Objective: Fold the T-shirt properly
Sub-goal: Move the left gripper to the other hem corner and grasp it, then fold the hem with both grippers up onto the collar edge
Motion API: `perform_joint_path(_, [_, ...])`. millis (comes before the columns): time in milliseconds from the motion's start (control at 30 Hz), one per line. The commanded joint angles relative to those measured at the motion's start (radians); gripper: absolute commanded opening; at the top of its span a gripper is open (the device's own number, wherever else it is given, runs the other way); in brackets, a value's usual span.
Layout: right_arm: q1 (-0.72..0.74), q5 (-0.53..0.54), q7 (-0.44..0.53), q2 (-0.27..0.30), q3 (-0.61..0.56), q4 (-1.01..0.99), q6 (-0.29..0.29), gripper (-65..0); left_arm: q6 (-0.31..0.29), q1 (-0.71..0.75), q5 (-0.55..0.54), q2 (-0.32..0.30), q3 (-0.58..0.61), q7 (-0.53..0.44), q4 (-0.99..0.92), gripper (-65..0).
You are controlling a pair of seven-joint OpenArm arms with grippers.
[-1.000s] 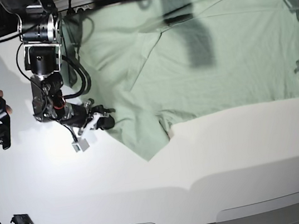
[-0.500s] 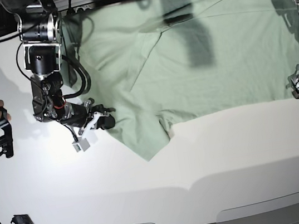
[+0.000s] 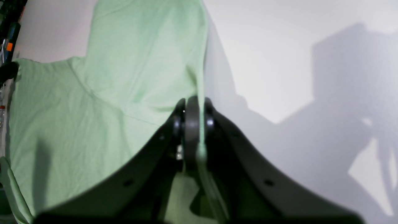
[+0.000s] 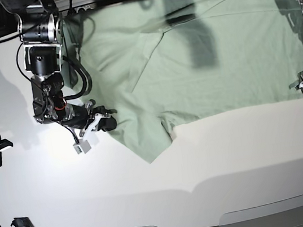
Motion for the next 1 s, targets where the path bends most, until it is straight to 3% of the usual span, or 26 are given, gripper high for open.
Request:
perform_joint_path(0, [0.019, -0.004, -0.007, 0.011, -0.001, 0.01, 0.001, -65.0, -0.004, -0.022, -0.01, -0.023, -0.002, -0.025, 0.012, -65.0])
perform_joint_path(100, [0.019, 0.031, -0.017, 0.012, -0.001, 0.015, 0.001, -65.0, -0.004, -0.022, -0.01, -0.024, -0.006, -0.026, 0.016, -65.0])
perform_joint_path(233, [0.019, 0.118, -0.104, 0.011, -0.001, 0.071, 0.001, -65.0, -0.021, -0.014, -0.011, -0.024, -0.006, 0.008, 0.046, -65.0])
perform_joint_path(300, [0.019, 0.132, -0.155, 0.011, -0.001, 0.114, 0.001, -65.0, -0.057, 0.009, -0.014, -0.027, -0.006, 0.018, 0.09, -65.0])
perform_joint_path(500, [0.0, 0.209, -0.28, 0.011, -0.001, 0.254, 0.001, -65.0, -0.057, 0.135, -0.081, -0.055, -0.02, 0.078, 0.304, -65.0])
perform_joint_path(800, [-0.187, 0.231, -0.357, 0.011, 0.0, 0.608, 0.001, -65.0, -0.061, 0.344, -0.177, -0.057, -0.269, 0.184, 0.559, -65.0])
perform_joint_path(967, [-0.32, 0.231, -0.364, 0.011, 0.014, 0.778, 0.001, -65.0, -0.106, 0.457, -0.251, -0.057, -0.372, 0.263, 0.655, -65.0])
